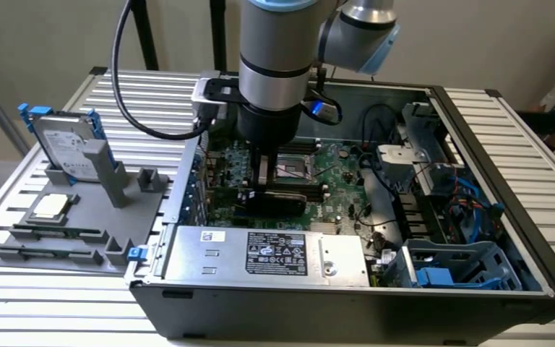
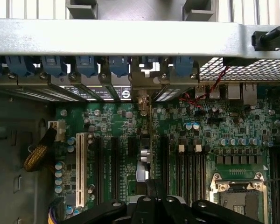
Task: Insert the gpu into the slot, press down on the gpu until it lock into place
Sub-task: 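Press down on the gpu until it lock into place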
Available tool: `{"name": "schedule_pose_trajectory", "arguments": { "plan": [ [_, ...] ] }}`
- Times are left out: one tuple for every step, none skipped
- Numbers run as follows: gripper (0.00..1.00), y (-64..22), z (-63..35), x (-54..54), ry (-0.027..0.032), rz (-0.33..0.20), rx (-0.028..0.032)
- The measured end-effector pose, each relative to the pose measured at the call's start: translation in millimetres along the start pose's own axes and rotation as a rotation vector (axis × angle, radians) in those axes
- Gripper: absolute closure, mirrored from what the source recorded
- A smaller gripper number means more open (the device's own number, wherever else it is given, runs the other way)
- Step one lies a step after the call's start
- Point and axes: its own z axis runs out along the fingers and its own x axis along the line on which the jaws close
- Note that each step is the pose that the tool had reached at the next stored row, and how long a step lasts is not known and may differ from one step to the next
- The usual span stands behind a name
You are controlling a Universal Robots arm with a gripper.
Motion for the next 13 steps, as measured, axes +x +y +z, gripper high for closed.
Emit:
{"name": "schedule_pose_trajectory", "arguments": {
  "plan": [
    [0.89,0.2,-3.9,-0.1,0.0013,0.0,-0.0008],
    [0.89,0.4,-8.2,-0.3,0.0016,0.0,-0.0013],
    [0.89,0.5,-11.9,-0.5,0.0017,0.0,-0.0015],
    [0.89,0.7,-16.2,-0.8,0.0018,0.0,-0.0018],
    [0.89,0.9,-19.5,-0.9,0.0019,0.0,-0.0019],
    [0.89,1.0,-21.9,-0.9,0.0017,0.0,-0.0021],
    [0.89,1.0,-23.7,-0.9,0.0019,0.0,-0.0023],
    [0.89,1.2,-23.9,-0.9,0.0017,0.0,-0.0026],
    [0.89,1.8,-23.9,-0.9,0.0017,0.0,-0.0036],
    [0.89,2.7,-23.9,-0.9,0.0019,0.0,-0.0059],
    [0.89,3.6,-23.9,-0.8,0.0026,0.0,-0.0094],
    [0.89,4.6,-23.9,-0.8,0.0037,0.001,-0.0141],
    [0.89,5.7,-23.8,-0.7,0.005,0.001,-0.0189]
  ]
}}
